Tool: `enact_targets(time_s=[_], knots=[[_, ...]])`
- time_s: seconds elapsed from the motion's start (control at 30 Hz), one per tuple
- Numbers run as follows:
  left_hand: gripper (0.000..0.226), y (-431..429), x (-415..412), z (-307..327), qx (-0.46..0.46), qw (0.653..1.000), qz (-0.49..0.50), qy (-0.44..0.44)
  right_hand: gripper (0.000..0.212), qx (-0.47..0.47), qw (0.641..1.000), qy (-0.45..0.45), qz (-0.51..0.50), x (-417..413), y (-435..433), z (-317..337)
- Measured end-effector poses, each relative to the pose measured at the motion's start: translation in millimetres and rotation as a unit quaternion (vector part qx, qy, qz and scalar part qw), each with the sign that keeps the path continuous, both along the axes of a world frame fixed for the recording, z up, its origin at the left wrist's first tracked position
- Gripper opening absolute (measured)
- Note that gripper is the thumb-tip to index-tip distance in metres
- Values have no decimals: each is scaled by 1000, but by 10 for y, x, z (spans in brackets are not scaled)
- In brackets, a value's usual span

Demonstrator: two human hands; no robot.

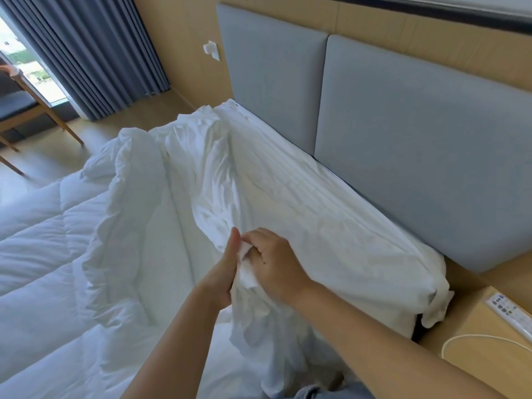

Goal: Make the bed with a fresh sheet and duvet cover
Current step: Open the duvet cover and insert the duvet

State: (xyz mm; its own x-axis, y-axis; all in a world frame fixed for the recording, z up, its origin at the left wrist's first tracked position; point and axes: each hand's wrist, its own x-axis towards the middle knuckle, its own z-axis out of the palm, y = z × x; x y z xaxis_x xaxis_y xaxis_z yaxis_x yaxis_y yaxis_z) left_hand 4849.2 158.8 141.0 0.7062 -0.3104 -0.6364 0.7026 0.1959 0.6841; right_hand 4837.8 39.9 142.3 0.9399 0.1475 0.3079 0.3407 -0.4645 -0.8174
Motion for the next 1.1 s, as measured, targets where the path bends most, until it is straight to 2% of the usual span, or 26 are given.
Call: enact_targets(time_s=[0.07,0.17,0.2,0.27,0.4,0.47,0.5,0.57,0.63,0.67,0.7,0.77,0.8,0.83,0.9,0.97,1.1], knots=[[65,-34,6,2,-71,995,67,-12,23,74,995,60,-2,25,82,45],[38,-56,-26,-18,-133,987,88,-19,29,103,984,142,26,-1,21,51],[25,-57,-35,-32,-133,987,87,-13,33,103,980,166,34,-39,-13,35],[21,-82,-35,-92,-115,989,94,10,35,102,977,184,25,-152,-51,-37],[16,-176,-30,-109,-45,991,117,55,15,124,979,135,-91,-268,-110,-134],[26,-202,-7,-109,-30,989,123,72,13,73,979,118,-150,-199,-256,-186],[31,-204,7,-107,-22,989,122,75,23,13,980,136,-146,-144,-350,-232],[36,-177,22,-126,17,990,120,77,43,-123,968,206,-69,-31,-534,-373],[27,-182,12,-118,30,989,115,89,36,-203,944,260,4,27,-641,-497],[30,-187,6,-98,22,989,113,89,29,-221,939,263,10,31,-665,-537],[30,-186,-4,-62,30,989,108,92,26,-221,942,250,-6,30,-691,-565],[14,-185,-22,-44,43,993,81,76,29,-207,958,186,-71,12,-726,-576],[18,-188,-28,-36,55,994,65,68,30,-198,967,123,-101,-5,-717,-558],[32,-205,-43,-13,52,996,46,65,30,-191,973,60,-118,-32,-678,-520],[55,-263,-65,-5,15,998,31,58,28,-154,982,-12,-109,-104,-516,-399],[60,-321,-87,-24,-16,997,44,60,29,-109,991,-11,-75,-162,-337,-310],[51,-387,-96,-29,-56,996,47,58,27,-35,996,24,-73,-117,-227,-218]])
